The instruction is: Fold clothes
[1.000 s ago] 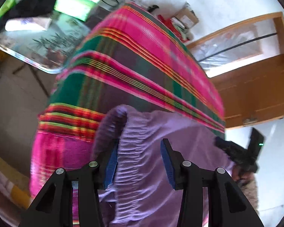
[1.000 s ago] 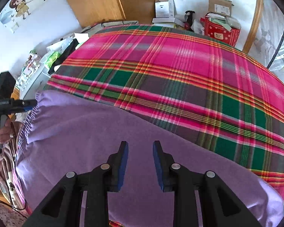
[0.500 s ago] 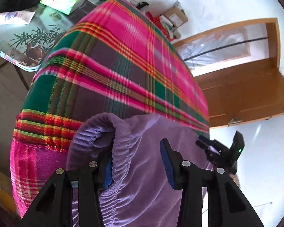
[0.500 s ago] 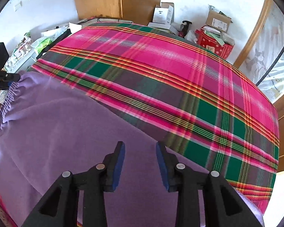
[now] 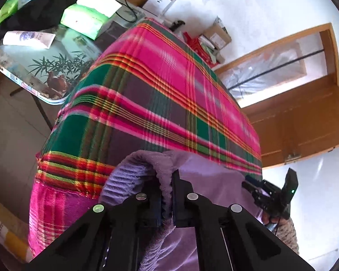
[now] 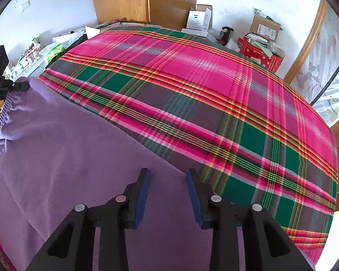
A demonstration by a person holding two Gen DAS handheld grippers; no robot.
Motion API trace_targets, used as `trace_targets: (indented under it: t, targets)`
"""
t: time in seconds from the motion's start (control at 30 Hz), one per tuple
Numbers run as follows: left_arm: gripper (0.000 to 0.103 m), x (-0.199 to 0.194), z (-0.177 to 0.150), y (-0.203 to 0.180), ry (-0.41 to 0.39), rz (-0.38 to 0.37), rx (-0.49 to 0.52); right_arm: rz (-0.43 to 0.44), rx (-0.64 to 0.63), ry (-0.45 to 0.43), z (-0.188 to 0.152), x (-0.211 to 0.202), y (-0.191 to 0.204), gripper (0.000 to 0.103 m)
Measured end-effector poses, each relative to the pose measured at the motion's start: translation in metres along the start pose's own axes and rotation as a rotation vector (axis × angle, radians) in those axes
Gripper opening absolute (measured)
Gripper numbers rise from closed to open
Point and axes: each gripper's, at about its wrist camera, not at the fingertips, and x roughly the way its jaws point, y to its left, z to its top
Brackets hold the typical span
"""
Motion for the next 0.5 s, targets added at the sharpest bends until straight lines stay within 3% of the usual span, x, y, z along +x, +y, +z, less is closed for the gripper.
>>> trace_targets:
  t: [0.07, 0.17, 0.5]
  targets:
    - [0.006, -0.002, 0.001, 0.001, -0.015, -0.003, -0.008, 0.012, -0.002, 0.004, 0.000, 0.000, 0.002, 0.025]
    - [0.006, -0.004, 0.002, 0.001, -0.032, -0.007, -0.013, 0.025, -0.015, 0.010, 0.002, 0.000, 0.009, 0.002]
    - [0.006, -0.021, 0.011, 0.020, -0.099, 0.028, -0.060, -0.085, -0.034, -0.172, 0.047, -0.022, 0.035, 0.001]
